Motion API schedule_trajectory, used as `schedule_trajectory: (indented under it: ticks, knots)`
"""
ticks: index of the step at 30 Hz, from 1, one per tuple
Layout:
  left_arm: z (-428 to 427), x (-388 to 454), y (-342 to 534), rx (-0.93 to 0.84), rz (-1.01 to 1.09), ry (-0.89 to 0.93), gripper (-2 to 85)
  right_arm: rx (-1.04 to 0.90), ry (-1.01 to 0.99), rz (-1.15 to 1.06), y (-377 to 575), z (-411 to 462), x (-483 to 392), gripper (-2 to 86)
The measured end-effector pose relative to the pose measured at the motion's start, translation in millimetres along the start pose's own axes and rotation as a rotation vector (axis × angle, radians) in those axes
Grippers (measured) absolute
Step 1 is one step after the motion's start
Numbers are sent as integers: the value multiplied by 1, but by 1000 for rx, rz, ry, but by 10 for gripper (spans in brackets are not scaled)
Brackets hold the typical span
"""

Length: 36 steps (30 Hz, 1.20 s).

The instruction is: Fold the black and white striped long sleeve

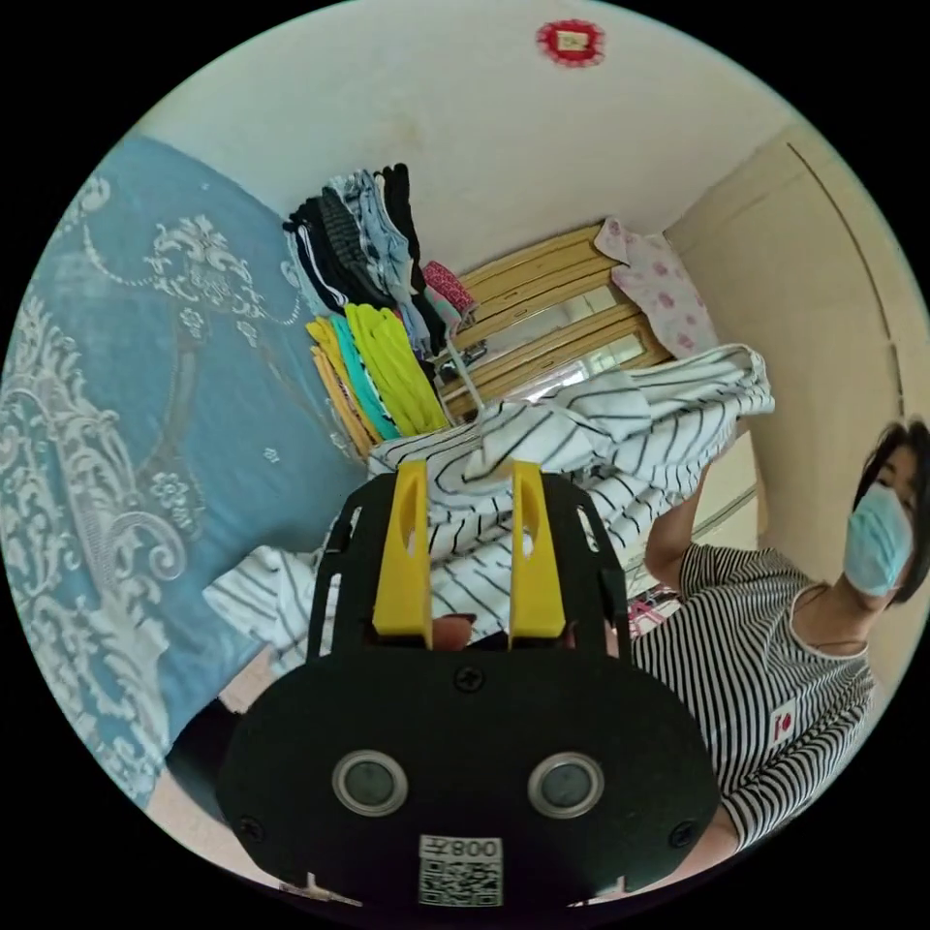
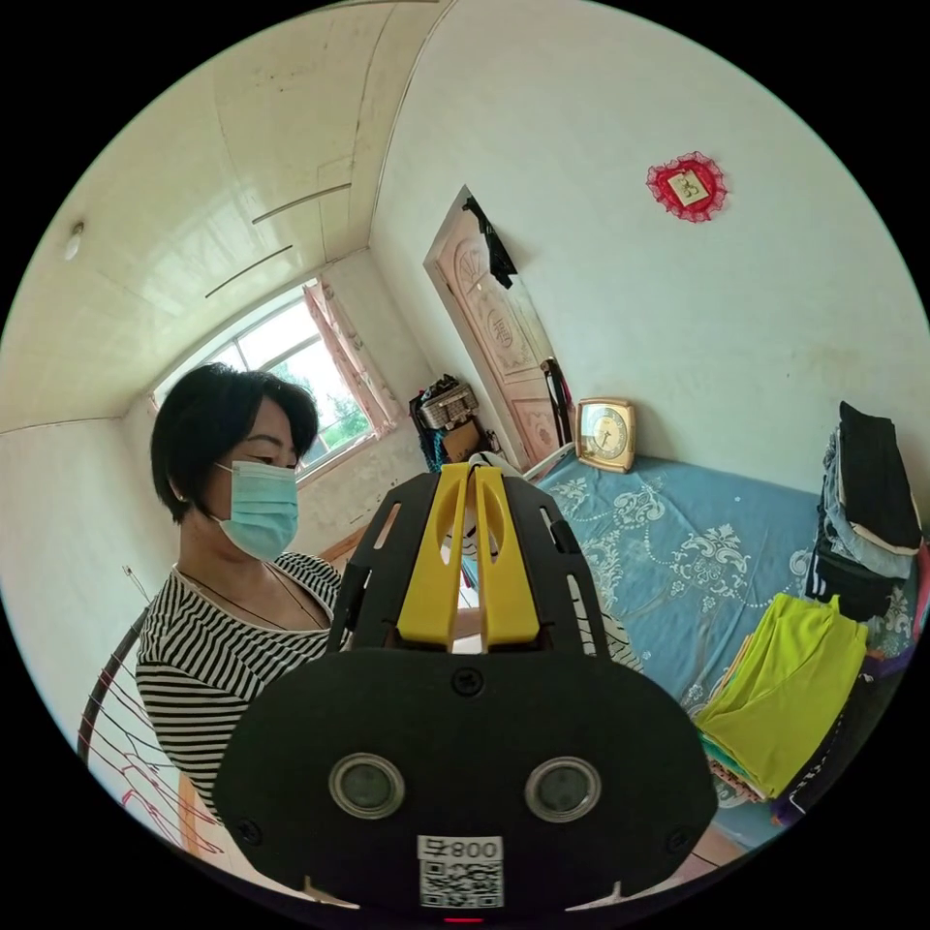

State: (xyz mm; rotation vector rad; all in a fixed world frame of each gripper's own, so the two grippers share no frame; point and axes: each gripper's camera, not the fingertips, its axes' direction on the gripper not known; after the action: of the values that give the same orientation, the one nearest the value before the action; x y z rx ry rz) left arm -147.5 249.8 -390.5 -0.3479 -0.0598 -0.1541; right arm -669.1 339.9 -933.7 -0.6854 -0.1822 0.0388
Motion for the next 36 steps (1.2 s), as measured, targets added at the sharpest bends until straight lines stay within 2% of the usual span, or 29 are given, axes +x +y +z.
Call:
schedule_trajectory:
  ticks: [2, 6, 15, 19, 31, 33, 36]
  knots:
    - [7, 0, 0, 6, 11, 83, 49, 1, 17, 6, 6, -7, 0, 6]
    - [-15, 27, 29, 88, 81, 93, 21, 34, 48, 19, 20, -33, 3, 7]
    - [-124, 93, 103, 393, 183, -23, 9, 62, 130, 121, 68, -74, 30, 7]
    - [-149, 129, 92, 396, 266, -114, 7, 67, 124, 145, 84, -77, 41, 7]
    - [-187, 232, 63, 502, 524, -221, 6, 139, 75, 62, 104, -110, 23, 6]
    - [-193, 238, 66, 504, 533, -217, 5, 153, 63, 46, 107, -112, 19, 6]
    - [-203, 230, 88, 604, 446, -249, 5, 181, 44, 18, 108, -118, 13, 5]
